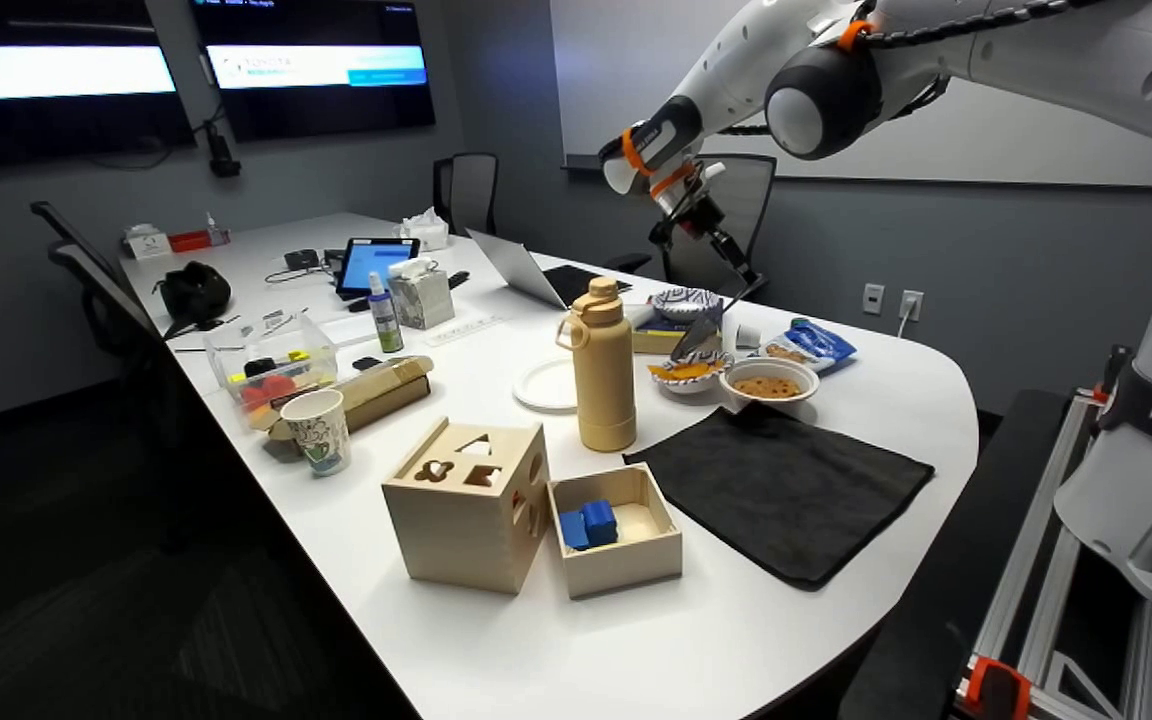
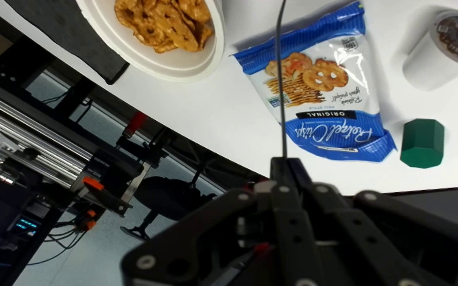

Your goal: Use the silver spatula to stir the contents of the white plate with blue markings

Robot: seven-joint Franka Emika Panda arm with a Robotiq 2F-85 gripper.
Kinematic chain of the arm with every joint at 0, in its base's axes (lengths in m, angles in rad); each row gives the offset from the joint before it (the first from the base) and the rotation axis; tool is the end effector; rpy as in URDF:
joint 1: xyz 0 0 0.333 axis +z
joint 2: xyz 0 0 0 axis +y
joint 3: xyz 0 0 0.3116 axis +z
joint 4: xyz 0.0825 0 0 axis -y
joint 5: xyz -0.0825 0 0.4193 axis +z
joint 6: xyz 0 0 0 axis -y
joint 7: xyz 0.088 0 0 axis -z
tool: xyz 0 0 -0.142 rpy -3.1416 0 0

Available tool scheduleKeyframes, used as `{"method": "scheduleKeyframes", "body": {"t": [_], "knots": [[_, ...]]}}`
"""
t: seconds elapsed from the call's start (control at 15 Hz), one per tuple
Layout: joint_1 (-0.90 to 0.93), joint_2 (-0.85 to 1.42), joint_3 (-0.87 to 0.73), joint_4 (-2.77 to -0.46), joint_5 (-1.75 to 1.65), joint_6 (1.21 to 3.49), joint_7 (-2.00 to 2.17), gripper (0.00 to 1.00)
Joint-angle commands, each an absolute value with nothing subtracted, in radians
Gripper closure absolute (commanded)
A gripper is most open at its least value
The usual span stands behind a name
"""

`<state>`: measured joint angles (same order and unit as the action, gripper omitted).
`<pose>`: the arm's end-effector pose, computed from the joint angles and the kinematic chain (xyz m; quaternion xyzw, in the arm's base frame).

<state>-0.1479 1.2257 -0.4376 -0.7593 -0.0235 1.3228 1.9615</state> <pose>0.6680 -0.3007 0.1439 0.3371 -0.8674 -0.0539 0.3621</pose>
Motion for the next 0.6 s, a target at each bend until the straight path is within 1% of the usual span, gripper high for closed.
{"method": "scheduleKeyframes", "body": {"t": [0.0, 0.53], "knots": [[-0.129, 1.258, -0.468, -0.7, -0.015, 1.28, 2.108, 0.99], [-0.076, 1.298, -0.536, -0.701, -0.035, 1.287, 2.109, 0.99]]}}
